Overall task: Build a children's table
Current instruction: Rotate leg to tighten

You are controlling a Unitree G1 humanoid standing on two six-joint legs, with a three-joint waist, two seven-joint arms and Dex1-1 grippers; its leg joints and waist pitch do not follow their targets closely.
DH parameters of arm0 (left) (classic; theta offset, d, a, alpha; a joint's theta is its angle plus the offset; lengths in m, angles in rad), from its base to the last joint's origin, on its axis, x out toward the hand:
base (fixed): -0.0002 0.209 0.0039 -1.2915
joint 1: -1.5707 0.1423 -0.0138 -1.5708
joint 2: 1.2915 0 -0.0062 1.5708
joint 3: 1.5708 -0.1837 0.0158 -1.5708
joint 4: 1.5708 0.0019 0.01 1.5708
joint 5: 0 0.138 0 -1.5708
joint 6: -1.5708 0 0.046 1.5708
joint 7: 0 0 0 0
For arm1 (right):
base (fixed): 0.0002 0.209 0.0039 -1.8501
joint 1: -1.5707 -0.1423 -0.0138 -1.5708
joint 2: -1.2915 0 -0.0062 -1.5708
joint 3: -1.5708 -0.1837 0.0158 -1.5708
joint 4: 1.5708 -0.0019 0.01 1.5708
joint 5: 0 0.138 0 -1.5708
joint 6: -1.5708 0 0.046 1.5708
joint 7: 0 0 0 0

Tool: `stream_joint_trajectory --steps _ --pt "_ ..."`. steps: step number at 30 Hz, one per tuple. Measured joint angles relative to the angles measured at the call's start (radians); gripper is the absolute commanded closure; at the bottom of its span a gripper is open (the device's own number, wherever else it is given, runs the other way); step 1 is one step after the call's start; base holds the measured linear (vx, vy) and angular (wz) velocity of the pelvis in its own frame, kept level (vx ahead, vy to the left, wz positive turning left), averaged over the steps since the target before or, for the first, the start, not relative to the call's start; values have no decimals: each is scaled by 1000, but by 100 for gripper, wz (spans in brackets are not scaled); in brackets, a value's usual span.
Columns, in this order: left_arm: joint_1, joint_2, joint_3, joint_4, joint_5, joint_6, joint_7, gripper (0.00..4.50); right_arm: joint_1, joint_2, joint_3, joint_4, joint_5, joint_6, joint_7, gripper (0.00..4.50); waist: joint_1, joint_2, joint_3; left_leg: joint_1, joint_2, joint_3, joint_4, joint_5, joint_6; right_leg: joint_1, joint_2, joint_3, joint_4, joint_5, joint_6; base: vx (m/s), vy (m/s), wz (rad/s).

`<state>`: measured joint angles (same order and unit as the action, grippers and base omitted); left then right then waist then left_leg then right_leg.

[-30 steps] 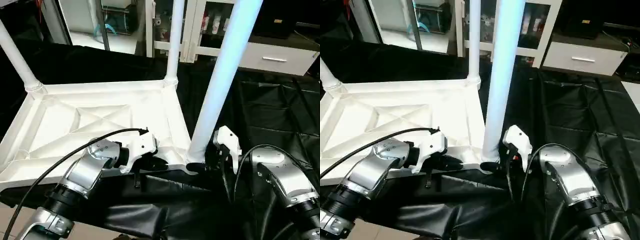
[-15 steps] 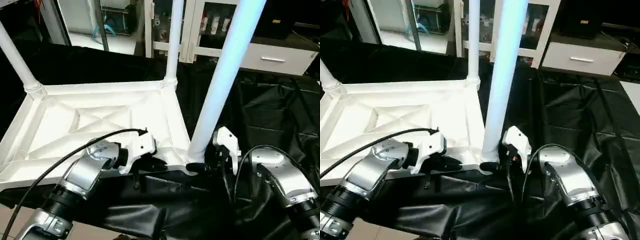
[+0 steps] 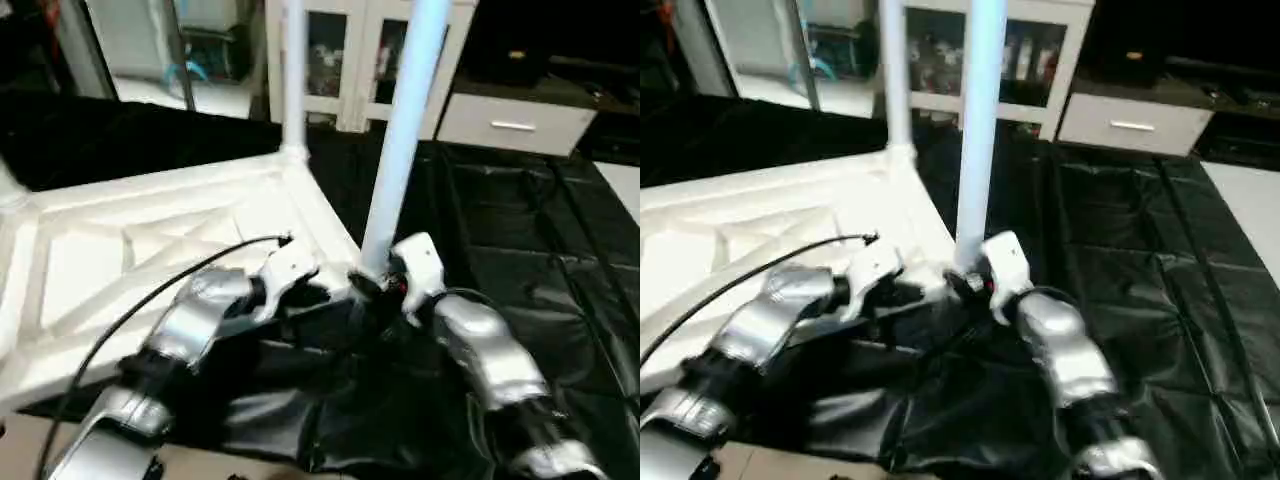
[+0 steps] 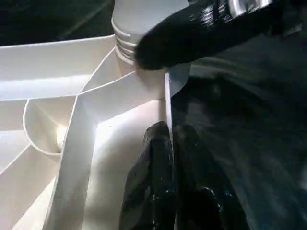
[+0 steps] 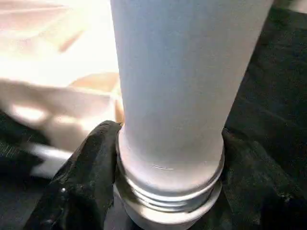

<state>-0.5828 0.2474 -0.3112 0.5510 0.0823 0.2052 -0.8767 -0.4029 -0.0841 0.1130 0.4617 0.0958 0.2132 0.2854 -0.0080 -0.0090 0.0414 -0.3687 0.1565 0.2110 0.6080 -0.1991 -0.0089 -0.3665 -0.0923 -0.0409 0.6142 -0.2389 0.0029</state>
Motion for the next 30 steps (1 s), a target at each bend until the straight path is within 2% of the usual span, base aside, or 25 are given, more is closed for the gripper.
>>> stream_joint_trajectory --steps 6,11,12,15,17,20,21,23,26,28,30 --pt "-75 -69 2 131 30 -42 98 450 -74 89 -33 116 -40 -33 -260 177 5 0 0 0 -3 0 0 0 0 -2 -1 3 -5 5 -9 0 0 0" --pt "-95 -75 0 162 33 -76 104 450 -81 94 -63 153 -43 -104 -218 177 15 0 0 -4 -3 0 -1 0 0 0 -1 3 -4 17 -12 0 0 0" --pt "-96 -75 -1 162 35 -81 102 450 -75 88 -68 147 -30 -112 -194 121 18 0 0 -4 -3 0 -3 0 0 0 -1 3 -5 17 -11 0 0 0" --pt "-96 -67 -2 160 41 -102 86 450 -38 56 -74 95 19 -117 -93 101 32 2 0 -5 -3 0 -6 0 0 -2 -1 1 -5 16 -10 0 0 0" --pt "-96 -62 -2 160 41 -111 78 450 -14 30 -81 41 56 -102 -39 73 39 3 1 -5 -2 1 -7 0 0 -3 0 1 -4 16 -9 0 0 0" --pt "-94 -53 -5 156 41 -123 67 450 20 -26 -86 -76 132 -46 91 54 41 4 2 -5 -1 1 -8 0 0 -5 1 1 -4 16 -8 0 0 0" --pt "-89 -46 -8 148 41 -124 60 450 30 -57 -86 -116 153 -23 144 54 41 4 2 -5 -1 1 -8 0 0 -5 1 1 -4 16 -8 0 0 0" --pt "-76 -31 -10 127 39 -126 42 450 51 -126 -86 -191 194 18 253 22 41 4 2 -5 -1 1 -8 0 0 -4 1 1 -5 16 -8 0 0 0" --pt "-55 -11 -12 90 30 -128 2 450 81 -223 -63 -261 221 58 385 14 41 6 3 -6 -1 1 -8 0 0 -5 1 1 -5 16 -8 0 0 0" --pt "-21 20 -21 29 14 -132 -61 450 115 -336 -29 -300 221 86 492 7 44 8 5 -7 -1 1 -9 0 0 -5 1 0 -7 15 -8 0 0 0" --pt "0 45 -22 -4 3 -133 -108 450 137 -388 -20 -307 212 97 547 7 45 8 5 -7 -1 1 -10 0 0 -6 1 0 -7 15 -7 0 0 0"
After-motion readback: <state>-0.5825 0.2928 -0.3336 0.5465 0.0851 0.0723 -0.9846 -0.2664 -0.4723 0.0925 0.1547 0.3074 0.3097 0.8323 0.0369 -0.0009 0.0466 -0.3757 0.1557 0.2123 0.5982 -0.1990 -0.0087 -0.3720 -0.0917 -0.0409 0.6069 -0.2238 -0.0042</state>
